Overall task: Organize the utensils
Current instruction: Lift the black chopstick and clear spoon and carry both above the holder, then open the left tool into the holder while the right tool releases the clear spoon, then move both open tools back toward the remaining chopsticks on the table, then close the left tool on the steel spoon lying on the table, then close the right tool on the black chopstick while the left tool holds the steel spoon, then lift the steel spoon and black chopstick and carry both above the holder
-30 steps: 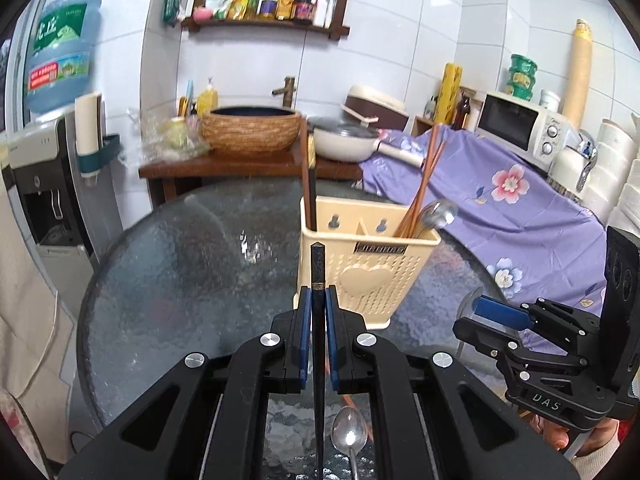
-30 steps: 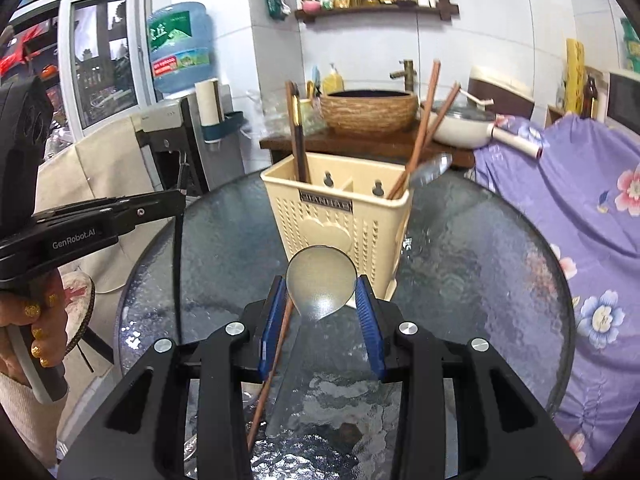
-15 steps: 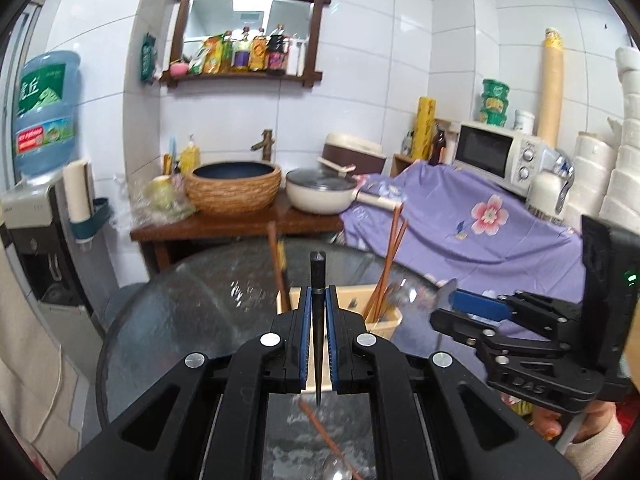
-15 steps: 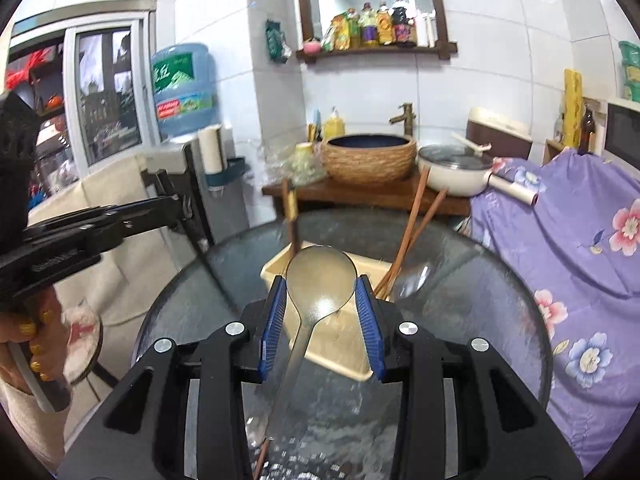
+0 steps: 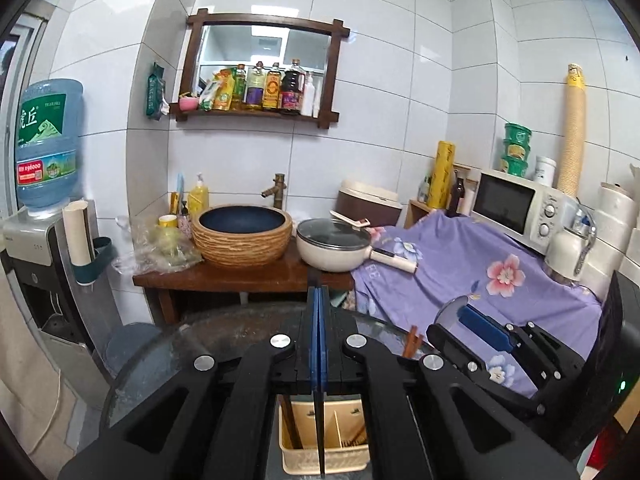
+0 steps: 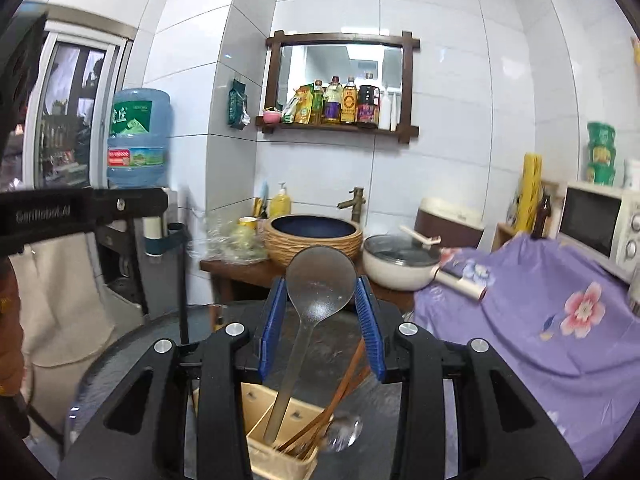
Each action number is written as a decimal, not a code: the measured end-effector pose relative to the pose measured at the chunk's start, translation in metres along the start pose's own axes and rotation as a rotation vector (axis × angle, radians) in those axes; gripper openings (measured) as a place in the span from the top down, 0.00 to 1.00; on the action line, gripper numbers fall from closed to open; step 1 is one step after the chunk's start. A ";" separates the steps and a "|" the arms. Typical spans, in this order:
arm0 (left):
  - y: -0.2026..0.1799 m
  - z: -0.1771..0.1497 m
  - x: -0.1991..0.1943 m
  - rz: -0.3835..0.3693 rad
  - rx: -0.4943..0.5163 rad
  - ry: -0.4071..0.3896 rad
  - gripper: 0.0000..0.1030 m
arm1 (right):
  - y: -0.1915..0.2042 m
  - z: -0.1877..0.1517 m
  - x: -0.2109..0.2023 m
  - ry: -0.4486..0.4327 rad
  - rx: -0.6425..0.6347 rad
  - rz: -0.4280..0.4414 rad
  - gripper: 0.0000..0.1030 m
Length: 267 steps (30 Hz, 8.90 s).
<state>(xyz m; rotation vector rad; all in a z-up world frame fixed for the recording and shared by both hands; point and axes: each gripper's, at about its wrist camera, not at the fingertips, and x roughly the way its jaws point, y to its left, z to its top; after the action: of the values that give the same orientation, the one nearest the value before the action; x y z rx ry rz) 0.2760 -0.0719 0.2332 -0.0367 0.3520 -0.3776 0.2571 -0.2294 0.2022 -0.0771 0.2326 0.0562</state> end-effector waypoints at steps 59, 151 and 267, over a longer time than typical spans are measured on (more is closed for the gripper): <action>0.100 -0.270 0.029 0.224 -0.098 0.447 0.06 | 0.005 -0.166 -0.048 0.203 0.106 0.099 0.19; 0.091 -0.285 0.054 0.274 0.013 0.501 0.06 | -0.025 -0.232 -0.107 0.315 0.304 0.074 0.16; -0.002 -0.173 -0.044 -0.104 0.135 0.229 0.64 | 0.019 -0.114 -0.072 0.263 0.132 0.354 0.92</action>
<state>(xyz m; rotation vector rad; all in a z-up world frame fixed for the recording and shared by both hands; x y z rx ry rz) 0.1780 -0.0526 0.0858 0.1218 0.5514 -0.5091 0.1595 -0.2237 0.1073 0.0897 0.5107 0.3837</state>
